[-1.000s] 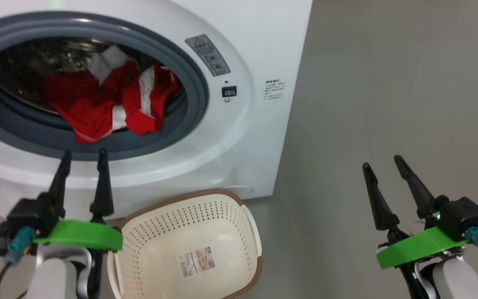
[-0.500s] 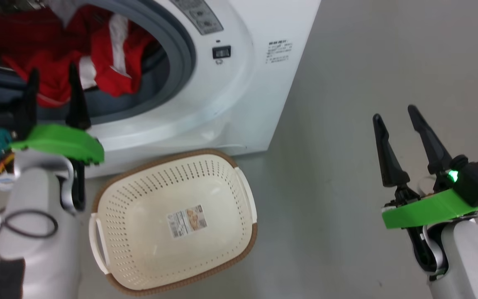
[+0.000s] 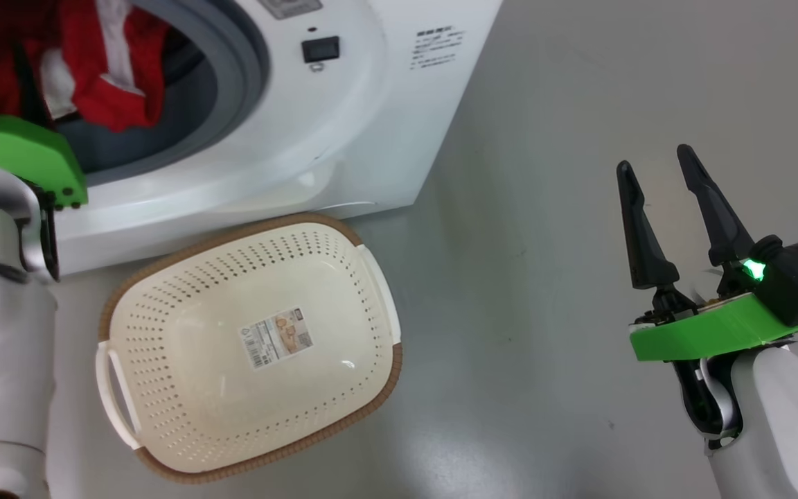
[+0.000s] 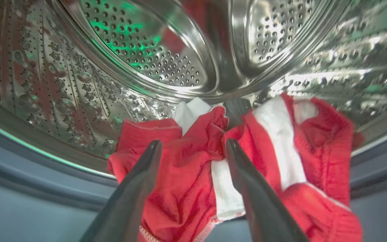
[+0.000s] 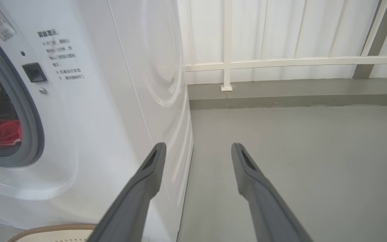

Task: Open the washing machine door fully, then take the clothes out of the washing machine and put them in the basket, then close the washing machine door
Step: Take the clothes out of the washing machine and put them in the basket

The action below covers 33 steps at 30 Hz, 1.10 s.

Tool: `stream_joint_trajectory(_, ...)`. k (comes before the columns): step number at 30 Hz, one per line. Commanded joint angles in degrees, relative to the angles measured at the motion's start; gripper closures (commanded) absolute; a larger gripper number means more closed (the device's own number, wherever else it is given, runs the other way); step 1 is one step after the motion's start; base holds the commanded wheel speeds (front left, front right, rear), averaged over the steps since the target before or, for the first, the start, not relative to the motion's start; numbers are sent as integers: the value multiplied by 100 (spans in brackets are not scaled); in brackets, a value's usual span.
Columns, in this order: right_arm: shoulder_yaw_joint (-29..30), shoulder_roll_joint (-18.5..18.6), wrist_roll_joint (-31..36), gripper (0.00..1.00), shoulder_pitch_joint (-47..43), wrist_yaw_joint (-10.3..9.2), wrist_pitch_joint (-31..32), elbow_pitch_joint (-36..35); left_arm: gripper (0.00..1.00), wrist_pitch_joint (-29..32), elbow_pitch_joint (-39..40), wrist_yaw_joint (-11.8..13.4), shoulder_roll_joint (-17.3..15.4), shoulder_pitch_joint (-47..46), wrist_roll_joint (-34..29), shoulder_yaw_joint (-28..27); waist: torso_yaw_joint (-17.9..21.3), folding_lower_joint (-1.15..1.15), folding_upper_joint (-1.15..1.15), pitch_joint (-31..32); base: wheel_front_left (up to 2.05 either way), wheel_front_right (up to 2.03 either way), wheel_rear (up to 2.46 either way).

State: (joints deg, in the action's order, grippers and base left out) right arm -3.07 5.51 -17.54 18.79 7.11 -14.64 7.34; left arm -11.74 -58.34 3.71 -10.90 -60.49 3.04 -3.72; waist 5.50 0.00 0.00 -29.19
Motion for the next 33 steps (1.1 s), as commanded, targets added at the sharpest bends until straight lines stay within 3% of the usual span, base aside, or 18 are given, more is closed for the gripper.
stream_joint_trajectory(1, -155, 11, 5, 0, 5, 37, -36, -148, 0, 90, -16, 123, -333, -126, -151, 11, 58, 0, 0, -45, 0, 0, 0)
stream_joint_trajectory(6, -195, -19, -2, 0, -2, 37, -36, -117, 0, 557, -481, 465, -576, -409, -663, 448, 82, 0, 0, -44, 0, 0, 0)
stream_joint_trajectory(11, -253, -47, -43, 0, -1, 37, -36, -103, 0, 873, -772, 616, -705, -571, -949, 728, 112, 0, 0, -44, 0, 0, 0)
stream_joint_trajectory(20, -349, -83, -134, 0, 20, 37, -36, -69, 0, 1656, -1275, 547, -840, -650, -975, 876, 181, 0, 0, -46, 0, 0, 0)
stream_joint_trajectory(21, -353, -85, -141, 0, 18, 37, -36, -70, 9, 1695, -1288, 550, -852, -660, -995, 909, 187, 0, 0, -46, 0, 0, 0)
stream_joint_trajectory(22, -358, -88, -149, 0, 16, 37, -36, -69, 51, 1750, -1307, 548, -859, -661, -992, 922, 193, 0, 0, -46, 0, 0, 0)
stream_joint_trajectory(24, -371, -93, -168, 0, 15, 37, -36, -68, 76, 1875, -1344, 546, -884, -656, -1024, 981, 205, 0, 0, -50, 0, 0, 0)
stream_joint_trajectory(25, -379, -95, -174, 0, 19, 37, -36, -69, 100, 1907, -1352, 546, -897, -664, -1037, 1008, 212, 0, 0, -57, 0, 0, 0)
stream_joint_trajectory(29, -385, -98, -208, 0, 40, 37, -36, -72, 100, 1874, -1335, 565, -941, -694, -1048, 1078, 226, 0, 0, -86, 0, 0, 0)
stream_joint_trajectory(33, -372, -95, -216, 0, 61, 37, -36, -52, 100, 1399, -1154, 598, -923, -656, -813, 921, 222, 0, 0, -91, 0, 0, 0)
